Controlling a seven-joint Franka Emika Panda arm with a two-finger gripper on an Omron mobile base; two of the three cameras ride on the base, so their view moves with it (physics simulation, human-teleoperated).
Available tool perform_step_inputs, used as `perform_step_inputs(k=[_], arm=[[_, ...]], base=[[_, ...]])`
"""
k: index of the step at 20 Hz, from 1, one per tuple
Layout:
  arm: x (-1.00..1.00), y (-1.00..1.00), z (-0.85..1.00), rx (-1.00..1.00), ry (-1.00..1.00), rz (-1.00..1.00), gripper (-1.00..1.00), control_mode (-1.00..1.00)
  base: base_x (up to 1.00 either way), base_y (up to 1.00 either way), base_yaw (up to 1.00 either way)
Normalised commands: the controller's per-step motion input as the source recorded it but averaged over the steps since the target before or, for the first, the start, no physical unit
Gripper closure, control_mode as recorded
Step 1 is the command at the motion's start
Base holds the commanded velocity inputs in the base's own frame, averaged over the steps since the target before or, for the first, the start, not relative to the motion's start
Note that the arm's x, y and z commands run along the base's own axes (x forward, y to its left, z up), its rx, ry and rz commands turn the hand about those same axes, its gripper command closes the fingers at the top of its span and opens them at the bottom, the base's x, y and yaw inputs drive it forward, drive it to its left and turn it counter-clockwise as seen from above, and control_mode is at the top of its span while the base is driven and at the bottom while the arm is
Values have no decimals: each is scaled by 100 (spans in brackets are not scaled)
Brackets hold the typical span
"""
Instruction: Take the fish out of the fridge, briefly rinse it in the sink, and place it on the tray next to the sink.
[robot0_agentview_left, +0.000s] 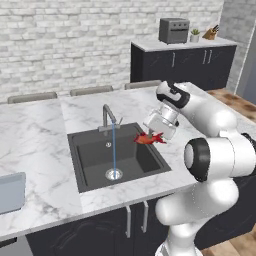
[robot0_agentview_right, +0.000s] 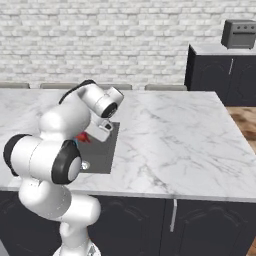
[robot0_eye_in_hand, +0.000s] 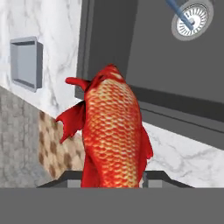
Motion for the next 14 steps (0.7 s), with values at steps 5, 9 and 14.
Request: perform_step_inputs(k=[5, 9, 14], arm=[[38, 6, -4, 35, 3, 17, 100, -100], [50, 13, -21, 10, 9, 14, 100, -100], [19, 25, -21, -1, 12, 11, 100, -100]], base=[[0, 0, 0], [0, 0, 0], [0, 0, 0]])
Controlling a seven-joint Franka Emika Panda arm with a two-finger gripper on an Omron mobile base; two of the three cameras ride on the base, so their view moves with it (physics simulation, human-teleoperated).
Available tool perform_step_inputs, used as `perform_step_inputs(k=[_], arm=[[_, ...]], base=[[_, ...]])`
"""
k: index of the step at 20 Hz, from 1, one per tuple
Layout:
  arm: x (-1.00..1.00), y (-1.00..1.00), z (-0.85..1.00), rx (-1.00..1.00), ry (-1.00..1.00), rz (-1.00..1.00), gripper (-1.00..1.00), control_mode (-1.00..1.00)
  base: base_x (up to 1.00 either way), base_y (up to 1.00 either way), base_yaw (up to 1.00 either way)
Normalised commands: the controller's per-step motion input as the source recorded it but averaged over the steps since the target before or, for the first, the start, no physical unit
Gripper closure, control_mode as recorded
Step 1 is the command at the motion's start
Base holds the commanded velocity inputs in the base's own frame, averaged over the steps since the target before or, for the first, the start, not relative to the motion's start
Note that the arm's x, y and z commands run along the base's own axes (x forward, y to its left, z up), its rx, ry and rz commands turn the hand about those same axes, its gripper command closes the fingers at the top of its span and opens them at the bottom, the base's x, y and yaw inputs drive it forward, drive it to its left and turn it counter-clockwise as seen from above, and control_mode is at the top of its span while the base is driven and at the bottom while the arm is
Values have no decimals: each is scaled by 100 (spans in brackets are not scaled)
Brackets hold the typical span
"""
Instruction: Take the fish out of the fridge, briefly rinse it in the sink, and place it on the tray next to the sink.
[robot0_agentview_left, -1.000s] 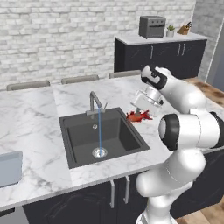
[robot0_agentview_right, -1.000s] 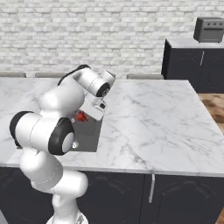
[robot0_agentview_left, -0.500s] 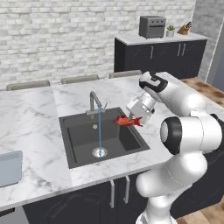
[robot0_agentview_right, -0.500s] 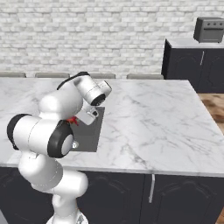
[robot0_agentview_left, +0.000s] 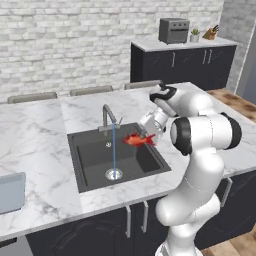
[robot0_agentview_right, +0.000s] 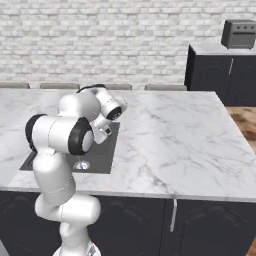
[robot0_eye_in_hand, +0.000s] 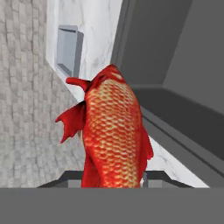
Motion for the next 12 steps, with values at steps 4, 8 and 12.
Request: perform_step_inputs(k=[4, 8, 12], arm=[[0, 37, -12, -2, 7, 4, 100, -100], [8, 30, -2, 0, 0, 0, 100, -100], [30, 34, 0, 0, -2, -1, 100, -100]], base=[[0, 0, 0], [0, 0, 0], [0, 0, 0]])
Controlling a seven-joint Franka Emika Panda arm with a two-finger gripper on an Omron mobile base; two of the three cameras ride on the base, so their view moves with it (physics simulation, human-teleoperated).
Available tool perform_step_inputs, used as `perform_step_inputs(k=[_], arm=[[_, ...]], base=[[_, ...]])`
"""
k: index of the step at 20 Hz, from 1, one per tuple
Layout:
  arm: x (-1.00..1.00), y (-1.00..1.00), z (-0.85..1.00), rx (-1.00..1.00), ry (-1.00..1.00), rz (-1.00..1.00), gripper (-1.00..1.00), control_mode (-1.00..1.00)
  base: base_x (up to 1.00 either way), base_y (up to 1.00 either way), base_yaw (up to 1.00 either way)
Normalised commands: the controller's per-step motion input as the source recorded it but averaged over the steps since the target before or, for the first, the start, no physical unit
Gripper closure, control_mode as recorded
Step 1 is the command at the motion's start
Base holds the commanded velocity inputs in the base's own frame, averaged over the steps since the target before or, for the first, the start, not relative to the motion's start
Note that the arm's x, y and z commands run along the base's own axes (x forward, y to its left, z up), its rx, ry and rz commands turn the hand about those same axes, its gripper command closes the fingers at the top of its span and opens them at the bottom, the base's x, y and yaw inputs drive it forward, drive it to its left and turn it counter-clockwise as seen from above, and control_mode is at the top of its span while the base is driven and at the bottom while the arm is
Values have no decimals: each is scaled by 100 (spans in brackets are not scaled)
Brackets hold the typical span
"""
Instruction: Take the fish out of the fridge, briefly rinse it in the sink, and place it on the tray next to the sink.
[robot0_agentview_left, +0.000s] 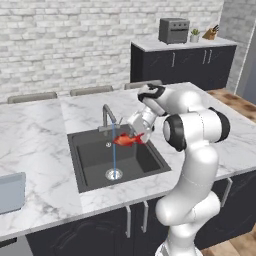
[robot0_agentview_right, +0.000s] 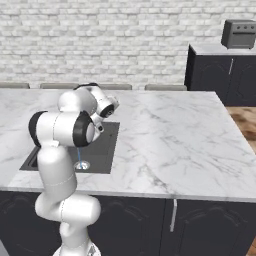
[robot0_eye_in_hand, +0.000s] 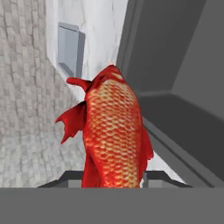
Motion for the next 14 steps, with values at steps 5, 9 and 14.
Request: perform_step_inputs(k=[5, 9, 14], arm=[[31, 20, 0, 0, -3, -3, 100, -100], [10, 0, -1, 0, -3, -14, 100, -100], [13, 0, 0, 0, -8, -18, 100, -100]], base=[[0, 0, 0], [0, 0, 0], [0, 0, 0]])
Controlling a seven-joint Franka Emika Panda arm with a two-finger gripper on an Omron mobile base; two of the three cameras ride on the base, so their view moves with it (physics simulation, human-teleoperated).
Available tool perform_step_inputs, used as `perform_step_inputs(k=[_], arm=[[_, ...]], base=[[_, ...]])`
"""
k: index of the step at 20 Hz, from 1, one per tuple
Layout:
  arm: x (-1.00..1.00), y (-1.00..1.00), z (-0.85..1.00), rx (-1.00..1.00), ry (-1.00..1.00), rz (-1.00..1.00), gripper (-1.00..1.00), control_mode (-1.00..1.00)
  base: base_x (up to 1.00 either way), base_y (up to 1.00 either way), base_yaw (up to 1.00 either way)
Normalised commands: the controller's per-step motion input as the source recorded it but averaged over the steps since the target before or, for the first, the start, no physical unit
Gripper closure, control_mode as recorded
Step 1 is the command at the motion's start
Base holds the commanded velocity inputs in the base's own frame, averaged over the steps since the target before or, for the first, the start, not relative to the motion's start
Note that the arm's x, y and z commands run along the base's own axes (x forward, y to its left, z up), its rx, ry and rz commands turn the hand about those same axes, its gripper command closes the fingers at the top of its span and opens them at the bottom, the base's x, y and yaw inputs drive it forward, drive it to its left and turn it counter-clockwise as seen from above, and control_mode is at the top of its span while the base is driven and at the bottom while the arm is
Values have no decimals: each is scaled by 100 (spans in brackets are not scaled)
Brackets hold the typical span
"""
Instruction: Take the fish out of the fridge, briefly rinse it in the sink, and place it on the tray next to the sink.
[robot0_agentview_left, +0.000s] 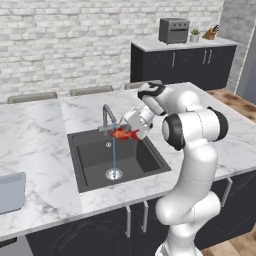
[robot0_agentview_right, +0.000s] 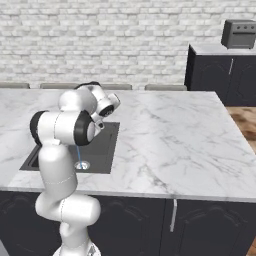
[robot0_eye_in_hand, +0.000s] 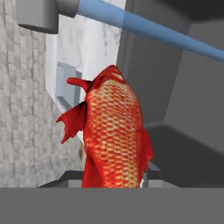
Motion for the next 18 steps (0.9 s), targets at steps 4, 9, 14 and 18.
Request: perform_step_inputs(k=[4, 9, 14, 18], arm=[[22, 0, -6, 0, -7, -18, 100, -100], [21, 0, -14, -3, -2, -22, 100, -100], [33, 0, -15, -5, 0, -22, 100, -100], [57, 0, -4, -2, 4, -11, 100, -100]], base=[[0, 0, 0], [0, 0, 0], [0, 0, 0], [0, 0, 0]])
